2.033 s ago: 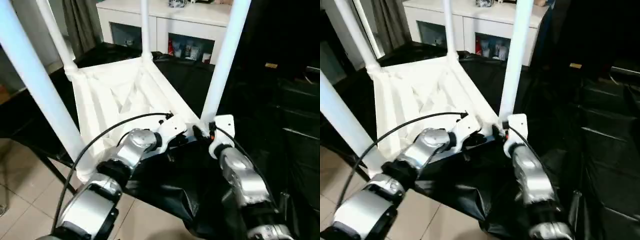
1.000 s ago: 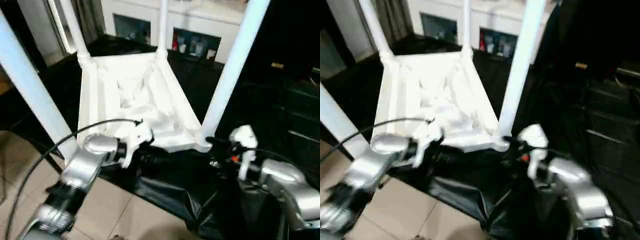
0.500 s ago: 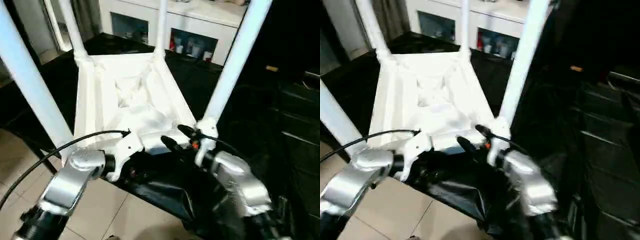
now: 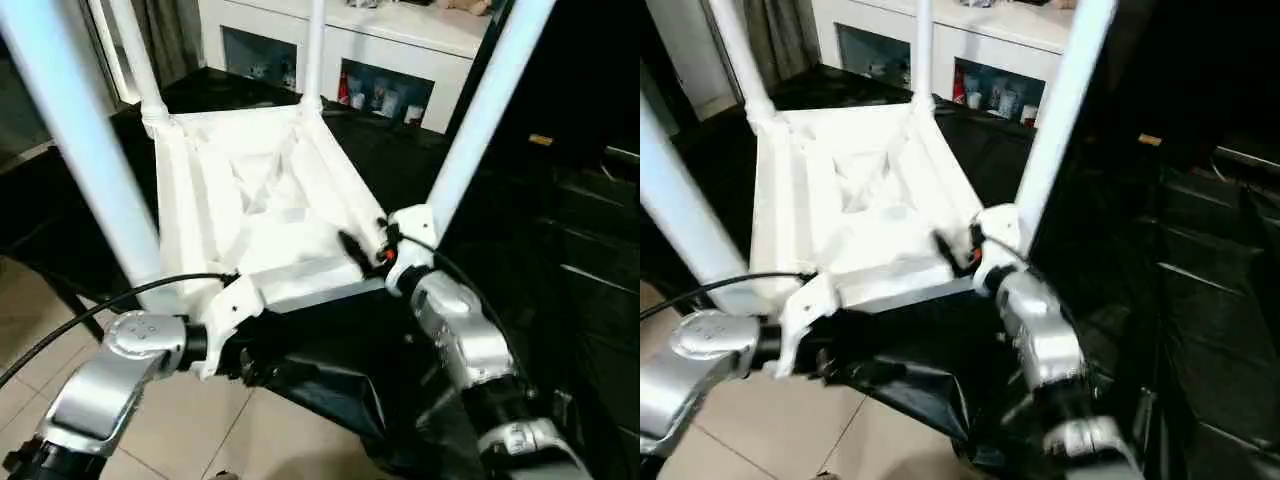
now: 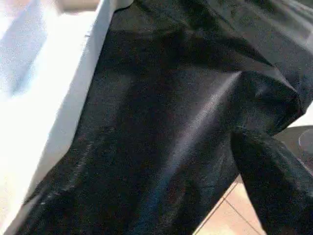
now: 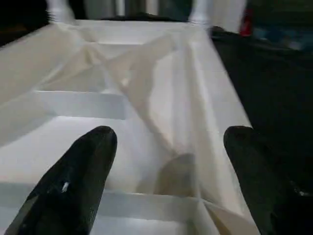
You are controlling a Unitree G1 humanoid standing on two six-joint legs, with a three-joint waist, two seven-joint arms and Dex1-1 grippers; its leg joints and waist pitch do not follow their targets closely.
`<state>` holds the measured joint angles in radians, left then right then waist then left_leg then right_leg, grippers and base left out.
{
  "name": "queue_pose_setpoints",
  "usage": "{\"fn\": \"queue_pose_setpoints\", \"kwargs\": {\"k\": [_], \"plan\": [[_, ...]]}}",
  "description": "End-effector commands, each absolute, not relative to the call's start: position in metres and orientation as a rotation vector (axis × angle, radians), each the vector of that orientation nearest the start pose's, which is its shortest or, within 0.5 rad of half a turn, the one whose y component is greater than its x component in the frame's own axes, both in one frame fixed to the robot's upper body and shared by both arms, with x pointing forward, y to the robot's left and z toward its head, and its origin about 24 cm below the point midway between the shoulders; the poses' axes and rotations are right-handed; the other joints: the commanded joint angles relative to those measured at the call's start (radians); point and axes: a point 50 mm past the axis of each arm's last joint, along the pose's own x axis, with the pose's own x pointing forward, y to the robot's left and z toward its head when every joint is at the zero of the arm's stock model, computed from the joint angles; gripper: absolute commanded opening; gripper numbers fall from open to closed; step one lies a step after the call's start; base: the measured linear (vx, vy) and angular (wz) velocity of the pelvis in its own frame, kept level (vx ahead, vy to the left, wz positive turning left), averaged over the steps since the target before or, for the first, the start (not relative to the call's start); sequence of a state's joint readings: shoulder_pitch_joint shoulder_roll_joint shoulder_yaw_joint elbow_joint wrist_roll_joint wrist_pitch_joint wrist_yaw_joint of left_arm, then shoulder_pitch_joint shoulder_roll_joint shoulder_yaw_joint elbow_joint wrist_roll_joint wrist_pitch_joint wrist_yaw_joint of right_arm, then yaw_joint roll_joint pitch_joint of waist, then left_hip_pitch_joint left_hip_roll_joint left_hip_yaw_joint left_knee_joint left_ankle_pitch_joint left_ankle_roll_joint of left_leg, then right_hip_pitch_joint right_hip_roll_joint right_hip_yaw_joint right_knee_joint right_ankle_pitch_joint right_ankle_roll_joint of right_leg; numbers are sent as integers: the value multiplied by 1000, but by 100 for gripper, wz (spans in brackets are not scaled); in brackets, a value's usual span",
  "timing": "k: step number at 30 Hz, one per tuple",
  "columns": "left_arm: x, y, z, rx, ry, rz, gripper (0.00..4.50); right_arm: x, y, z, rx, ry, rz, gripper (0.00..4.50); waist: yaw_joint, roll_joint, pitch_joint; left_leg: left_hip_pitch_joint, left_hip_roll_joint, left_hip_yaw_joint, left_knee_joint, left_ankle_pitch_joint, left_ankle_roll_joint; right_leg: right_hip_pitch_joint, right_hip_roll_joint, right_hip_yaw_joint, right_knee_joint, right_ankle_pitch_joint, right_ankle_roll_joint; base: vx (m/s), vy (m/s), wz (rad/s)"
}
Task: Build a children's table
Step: Rotate leg to tighten
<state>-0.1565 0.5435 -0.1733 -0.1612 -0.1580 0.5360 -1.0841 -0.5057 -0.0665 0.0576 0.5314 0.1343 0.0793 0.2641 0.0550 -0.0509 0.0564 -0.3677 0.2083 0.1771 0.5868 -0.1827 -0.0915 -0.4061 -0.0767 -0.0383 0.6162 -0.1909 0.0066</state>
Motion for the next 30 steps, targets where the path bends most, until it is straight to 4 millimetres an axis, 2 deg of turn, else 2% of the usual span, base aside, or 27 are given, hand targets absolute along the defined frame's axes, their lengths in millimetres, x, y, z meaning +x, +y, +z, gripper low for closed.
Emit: {"fn": "queue_pose_setpoints", "kwargs": {"k": [1, 5, 7, 8, 12, 15, 17, 20, 23, 27, 30], "plan": [[238, 166, 68, 245, 479, -1195, 445, 348, -128, 53, -8, 147, 265, 392, -6, 10, -64, 14, 9, 7, -71, -153, -23, 42, -35, 35, -53, -104, -176, 0, 0, 0], [233, 175, 67, 240, 500, -1195, 445, 357, -150, 50, -33, 176, 125, 392, -5, 9, -64, 16, 10, 9, -68, -157, -24, 40, -34, 35, -51, -93, -178, 0, 0, 0], [232, 177, 66, 241, 505, -1187, 445, 359, -157, 50, -42, 180, 86, 392, 0, 7, -64, 20, 10, 12, -68, -167, -20, 37, -33, 35, -53, -104, -172, 0, 0, 0], [232, 178, 66, 243, 506, -1185, 445, 359, -159, 50, -48, 182, 77, 392, 5, 10, -63, 27, 11, 14, -67, -181, -20, 31, -31, 36, -55, -113, -170, 0, 0, 0], [232, 180, 67, 239, 501, -1177, 445, 361, -166, 51, -63, 181, 50, 392, 14, 8, -61, 21, 11, 13, -68, -200, -36, 34, -32, 36, -57, -157, -149, 0, 0, 0], [237, 182, 70, 241, 453, -1151, 445, 365, -178, 53, -66, 182, -9, 392, 12, 4, -64, 17, 8, 11, -67, -201, -40, 37, -33, 35, -56, -166, -144, 0, 0, 0], [237, 182, 70, 238, 447, -1153, 445, 365, -179, 53, -66, 182, -11, 392, 13, 2, -64, 15, 8, 12, -65, -201, -38, 37, -34, 37, -57, -167, -142, 0, 0, 0], [234, 181, 72, 218, 456, -1178, 445, 366, -177, 53, -71, 183, 16, 392, 8, 1, -65, 11, 7, 11, -63, -193, -31, 38, -34, 36, -53, -167, -146, 0, 0, 0], [228, 192, 73, 206, 500, -1176, 445, 365, -173, 54, -72, 168, 86, 392, 1, 1, -64, 8, 7, 9, -63, -198, -25, 40, -33, 35, -53, -171, -149, 0, 0, 0], [225, 216, 84, 204, 487, -1136, 445, 355, -160, 56, -104, 143, 297, 392, -6, 3, -62, 8, 8, 8, -63, -199, -12, 39, -31, 35, -55, -169, -156, 0, 0, 0], [227, 236, 100, 214, 428, -1103, 445, 336, -156, 48, -156, 171, 447, 392, -5, 6, -60, 10, 9, 6, -66, -209, 2, 41, -29, 35, -57, -157, -167, 0, 0, 0]]}}
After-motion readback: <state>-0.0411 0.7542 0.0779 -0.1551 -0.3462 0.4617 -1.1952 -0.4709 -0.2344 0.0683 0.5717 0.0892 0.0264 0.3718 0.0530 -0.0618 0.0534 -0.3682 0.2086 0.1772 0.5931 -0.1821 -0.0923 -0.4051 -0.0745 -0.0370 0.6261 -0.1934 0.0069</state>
